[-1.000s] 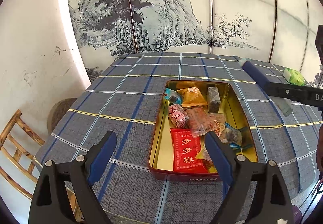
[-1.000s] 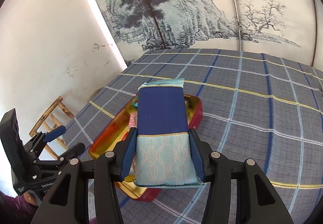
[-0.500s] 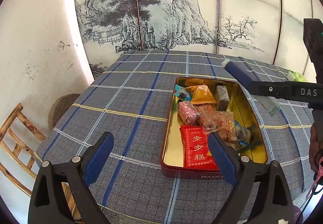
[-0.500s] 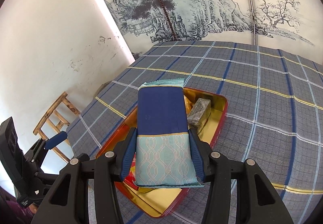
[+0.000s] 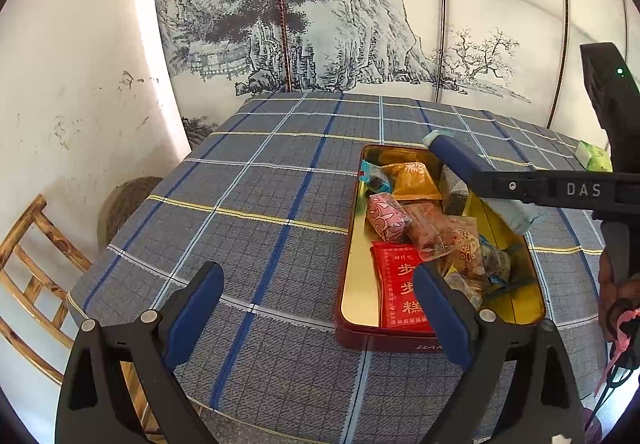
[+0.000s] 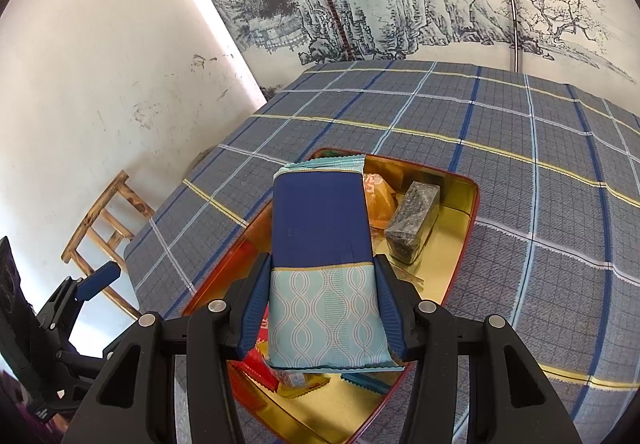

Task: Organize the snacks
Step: 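Carry the blue-and-white bar over the tin and lower it in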

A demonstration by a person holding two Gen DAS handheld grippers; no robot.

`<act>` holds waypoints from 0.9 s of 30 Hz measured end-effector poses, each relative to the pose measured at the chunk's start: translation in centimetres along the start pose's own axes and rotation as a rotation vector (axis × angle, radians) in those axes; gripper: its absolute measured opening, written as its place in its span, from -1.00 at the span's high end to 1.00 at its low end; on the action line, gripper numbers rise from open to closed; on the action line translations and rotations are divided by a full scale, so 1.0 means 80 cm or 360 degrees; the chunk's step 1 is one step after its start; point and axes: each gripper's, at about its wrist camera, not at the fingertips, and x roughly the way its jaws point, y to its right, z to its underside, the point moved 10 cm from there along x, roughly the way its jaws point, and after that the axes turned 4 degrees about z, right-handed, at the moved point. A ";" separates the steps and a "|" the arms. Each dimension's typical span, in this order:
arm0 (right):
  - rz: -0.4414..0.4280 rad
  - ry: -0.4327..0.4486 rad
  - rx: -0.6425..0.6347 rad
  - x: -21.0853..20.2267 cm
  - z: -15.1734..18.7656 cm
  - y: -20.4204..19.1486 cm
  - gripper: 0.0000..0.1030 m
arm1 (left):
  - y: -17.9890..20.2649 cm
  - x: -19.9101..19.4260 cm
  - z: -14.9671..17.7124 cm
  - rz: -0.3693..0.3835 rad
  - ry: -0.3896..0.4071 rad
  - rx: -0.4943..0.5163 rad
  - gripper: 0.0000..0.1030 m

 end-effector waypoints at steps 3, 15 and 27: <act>0.0004 -0.0021 0.0007 0.012 0.001 0.002 0.01 | -0.001 0.002 0.001 -0.0008 -0.0003 0.0001 -0.82; 0.0025 -0.0087 0.0058 0.042 0.007 0.014 0.01 | -0.003 0.004 -0.001 -0.0019 0.0005 0.0004 -0.91; 0.0029 -0.0098 0.0071 0.051 0.007 0.013 0.01 | -0.009 0.009 -0.004 -0.0037 0.0022 -0.0009 -0.92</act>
